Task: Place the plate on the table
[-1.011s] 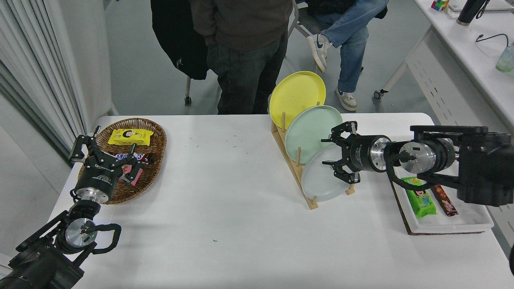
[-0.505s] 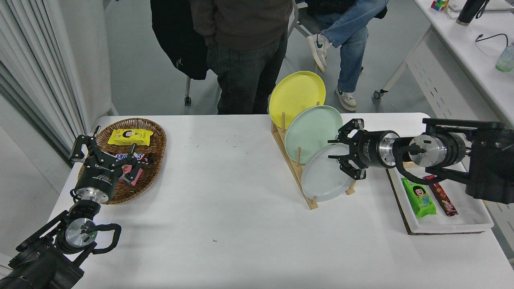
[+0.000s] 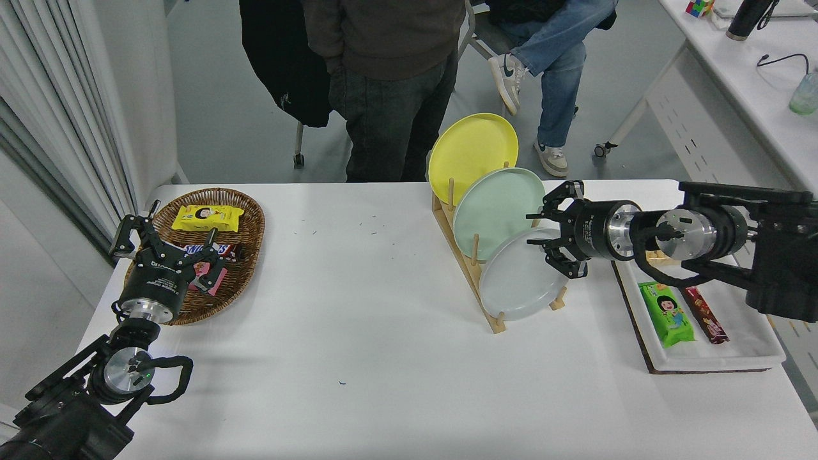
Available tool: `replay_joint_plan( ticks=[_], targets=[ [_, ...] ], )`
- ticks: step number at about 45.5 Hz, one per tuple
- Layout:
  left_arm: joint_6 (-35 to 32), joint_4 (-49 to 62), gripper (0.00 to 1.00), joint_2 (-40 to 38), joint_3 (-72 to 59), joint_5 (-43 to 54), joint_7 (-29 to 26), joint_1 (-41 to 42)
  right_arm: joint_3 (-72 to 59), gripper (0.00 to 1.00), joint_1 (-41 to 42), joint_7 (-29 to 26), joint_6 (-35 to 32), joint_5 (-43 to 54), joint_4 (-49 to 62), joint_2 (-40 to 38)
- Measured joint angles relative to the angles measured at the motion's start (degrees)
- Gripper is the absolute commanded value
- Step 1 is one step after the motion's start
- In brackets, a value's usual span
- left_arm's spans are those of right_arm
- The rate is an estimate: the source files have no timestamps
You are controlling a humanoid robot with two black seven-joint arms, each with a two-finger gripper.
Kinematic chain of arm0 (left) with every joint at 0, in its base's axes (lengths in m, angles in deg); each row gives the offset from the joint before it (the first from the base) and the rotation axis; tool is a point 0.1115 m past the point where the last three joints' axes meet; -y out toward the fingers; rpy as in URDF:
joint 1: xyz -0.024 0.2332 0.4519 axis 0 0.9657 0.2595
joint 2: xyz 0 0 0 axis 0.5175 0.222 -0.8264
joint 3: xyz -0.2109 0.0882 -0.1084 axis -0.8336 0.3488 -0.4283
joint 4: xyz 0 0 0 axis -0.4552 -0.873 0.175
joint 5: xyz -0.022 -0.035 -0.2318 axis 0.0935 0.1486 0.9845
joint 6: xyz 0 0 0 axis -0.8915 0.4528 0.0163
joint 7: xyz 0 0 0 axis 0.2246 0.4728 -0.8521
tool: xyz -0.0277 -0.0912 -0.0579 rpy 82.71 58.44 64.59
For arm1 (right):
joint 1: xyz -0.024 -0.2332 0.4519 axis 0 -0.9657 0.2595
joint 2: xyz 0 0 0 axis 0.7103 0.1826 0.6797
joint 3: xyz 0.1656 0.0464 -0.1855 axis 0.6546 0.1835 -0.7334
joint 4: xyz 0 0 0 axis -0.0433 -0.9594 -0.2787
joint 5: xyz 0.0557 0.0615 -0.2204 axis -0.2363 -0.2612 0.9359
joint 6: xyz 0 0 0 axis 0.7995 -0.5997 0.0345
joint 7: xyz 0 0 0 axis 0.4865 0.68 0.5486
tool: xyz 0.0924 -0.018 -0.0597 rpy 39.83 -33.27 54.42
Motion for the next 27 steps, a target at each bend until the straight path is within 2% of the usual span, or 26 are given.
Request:
replay_joint_plan(
  ticks=[10,14,27],
  targets=[
    [0.0,0.0,0.98,0.0,0.0,0.0,0.0,0.0,0.2,0.31,0.1,-0.1,1.0,1.7,0.4,0.1],
    [0.0,0.0,0.98,0.0,0.0,0.0,0.0,0.0,0.3,0.23,0.1,-0.3,1.1,2.0,0.5,0.1],
    [0.0,0.0,0.98,0.0,0.0,0.0,0.0,0.0,0.5,0.22,-0.2,-1.7,1.0,2.3,0.4,0.1]
  ],
)
